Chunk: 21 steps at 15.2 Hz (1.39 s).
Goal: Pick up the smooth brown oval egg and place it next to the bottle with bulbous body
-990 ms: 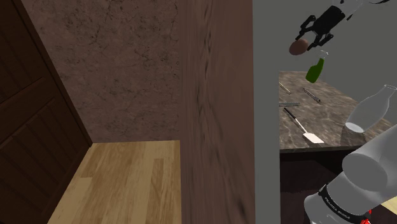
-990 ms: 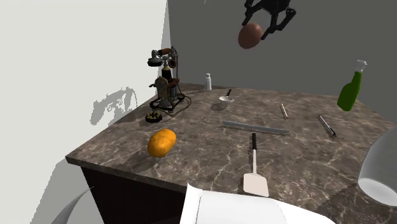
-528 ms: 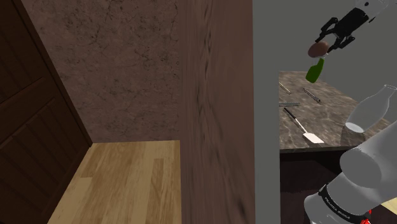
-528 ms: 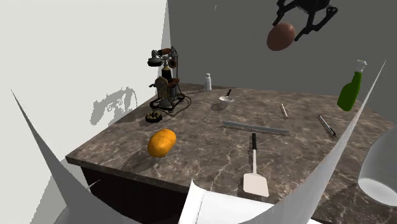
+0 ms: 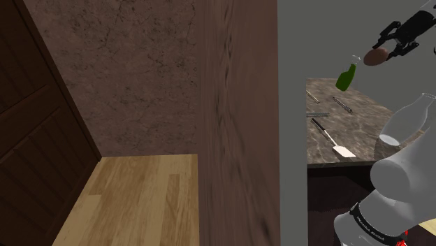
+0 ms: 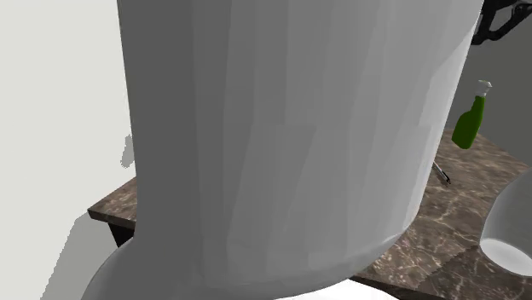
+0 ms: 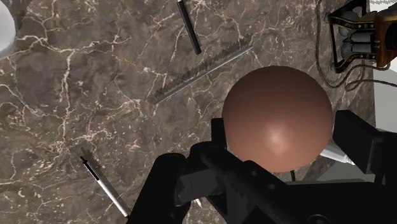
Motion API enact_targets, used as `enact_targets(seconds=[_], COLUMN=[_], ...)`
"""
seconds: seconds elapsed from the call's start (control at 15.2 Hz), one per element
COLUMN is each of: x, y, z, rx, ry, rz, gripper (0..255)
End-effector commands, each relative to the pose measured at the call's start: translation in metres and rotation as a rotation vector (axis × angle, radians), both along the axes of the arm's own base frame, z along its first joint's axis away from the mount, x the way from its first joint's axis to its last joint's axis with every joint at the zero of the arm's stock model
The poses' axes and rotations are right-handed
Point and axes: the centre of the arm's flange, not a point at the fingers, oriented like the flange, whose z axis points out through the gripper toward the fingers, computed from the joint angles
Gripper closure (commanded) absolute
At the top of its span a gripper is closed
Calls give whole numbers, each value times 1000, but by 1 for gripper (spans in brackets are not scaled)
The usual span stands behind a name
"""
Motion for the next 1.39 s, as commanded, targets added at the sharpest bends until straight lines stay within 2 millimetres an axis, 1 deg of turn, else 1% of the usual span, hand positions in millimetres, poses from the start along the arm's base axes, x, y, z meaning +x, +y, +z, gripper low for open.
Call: enact_targets(seconds=[0.0,0.26,1.32], x=[-19,-59,-59], y=[-18,-54,-54], z=[-1,-1,-85], rx=[1,1,1], ry=[0,0,0], rz=[3,3,3], gripper=[255,255,255])
